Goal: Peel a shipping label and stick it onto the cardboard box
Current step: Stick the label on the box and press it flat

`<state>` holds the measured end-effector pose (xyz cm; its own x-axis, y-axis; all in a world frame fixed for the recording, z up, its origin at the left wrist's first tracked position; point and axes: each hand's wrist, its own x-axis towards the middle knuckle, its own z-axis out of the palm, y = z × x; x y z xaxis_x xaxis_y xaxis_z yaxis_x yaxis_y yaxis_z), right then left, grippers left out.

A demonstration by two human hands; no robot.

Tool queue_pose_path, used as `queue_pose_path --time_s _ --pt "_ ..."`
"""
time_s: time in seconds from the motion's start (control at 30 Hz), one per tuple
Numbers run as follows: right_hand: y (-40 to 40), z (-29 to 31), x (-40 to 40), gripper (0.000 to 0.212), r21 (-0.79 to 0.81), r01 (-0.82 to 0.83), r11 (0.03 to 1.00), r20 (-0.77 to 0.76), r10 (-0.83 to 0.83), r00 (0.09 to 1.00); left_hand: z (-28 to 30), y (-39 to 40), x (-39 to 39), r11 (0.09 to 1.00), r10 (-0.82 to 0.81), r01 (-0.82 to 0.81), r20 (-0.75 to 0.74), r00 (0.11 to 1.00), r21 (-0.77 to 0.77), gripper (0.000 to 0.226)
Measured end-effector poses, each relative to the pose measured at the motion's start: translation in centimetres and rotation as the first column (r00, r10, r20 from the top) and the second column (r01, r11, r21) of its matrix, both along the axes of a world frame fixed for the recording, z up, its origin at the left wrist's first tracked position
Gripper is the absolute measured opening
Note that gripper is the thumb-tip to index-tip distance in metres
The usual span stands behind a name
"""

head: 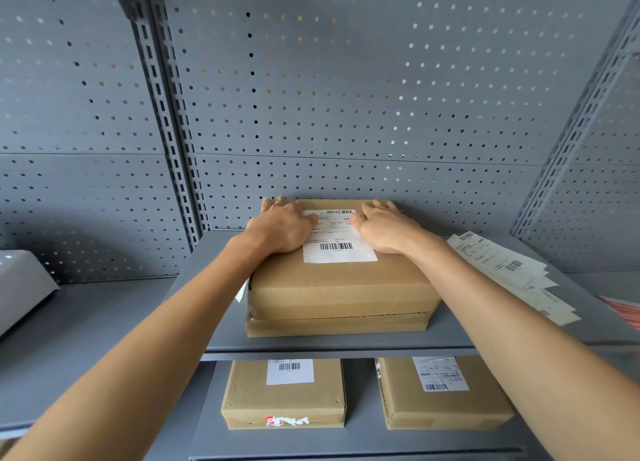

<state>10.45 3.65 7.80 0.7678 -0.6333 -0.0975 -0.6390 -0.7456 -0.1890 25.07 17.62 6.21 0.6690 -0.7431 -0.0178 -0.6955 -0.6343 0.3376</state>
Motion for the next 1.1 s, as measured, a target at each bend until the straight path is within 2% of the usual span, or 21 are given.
queue_pose_path --time_s 0.53,0.67,0.73,0.8,0.93,0.97,1.1 --pt "-1.2 -0.6 0.2 0.052 0.02 -0.042 0.999 0.086 0.04 0.995 0.2 0.6 0.1 1.0 -0.007 0.004 -0.085 0.996 -0.029 0.044" --pt "-0.9 -0.1 -0.7 0.047 0.05 -0.022 0.999 0.169 0.013 0.985 0.4 1.2 0.2 0.997 -0.024 0.015 -0.111 0.994 -0.082 0.041" --pt "-0.3 0.3 -1.2 0.048 0.084 0.007 0.996 0.216 -0.025 0.976 1.0 1.8 -0.6 0.995 -0.042 0.033 -0.092 0.995 -0.097 0.047" --pt "0.8 0.8 -1.7 0.06 0.073 0.033 0.997 0.187 -0.046 0.981 1.9 2.6 -1.8 0.995 -0.048 0.042 -0.061 0.997 -0.087 0.058" --pt "3.1 1.7 -2.0 0.082 0.053 0.063 0.997 0.06 -0.066 0.996 2.3 2.5 -3.2 1.0 -0.008 0.008 -0.005 1.0 -0.007 0.106" --pt "3.4 1.7 -2.0 0.084 0.058 0.066 0.996 0.048 -0.069 0.996 2.2 2.4 -3.5 1.0 0.01 -0.01 0.011 1.0 0.014 0.11" --pt "3.7 1.0 -1.8 0.09 0.013 0.061 0.998 -0.01 -0.061 0.998 1.5 2.0 -4.7 0.995 0.032 -0.04 0.086 0.996 0.092 0.099"
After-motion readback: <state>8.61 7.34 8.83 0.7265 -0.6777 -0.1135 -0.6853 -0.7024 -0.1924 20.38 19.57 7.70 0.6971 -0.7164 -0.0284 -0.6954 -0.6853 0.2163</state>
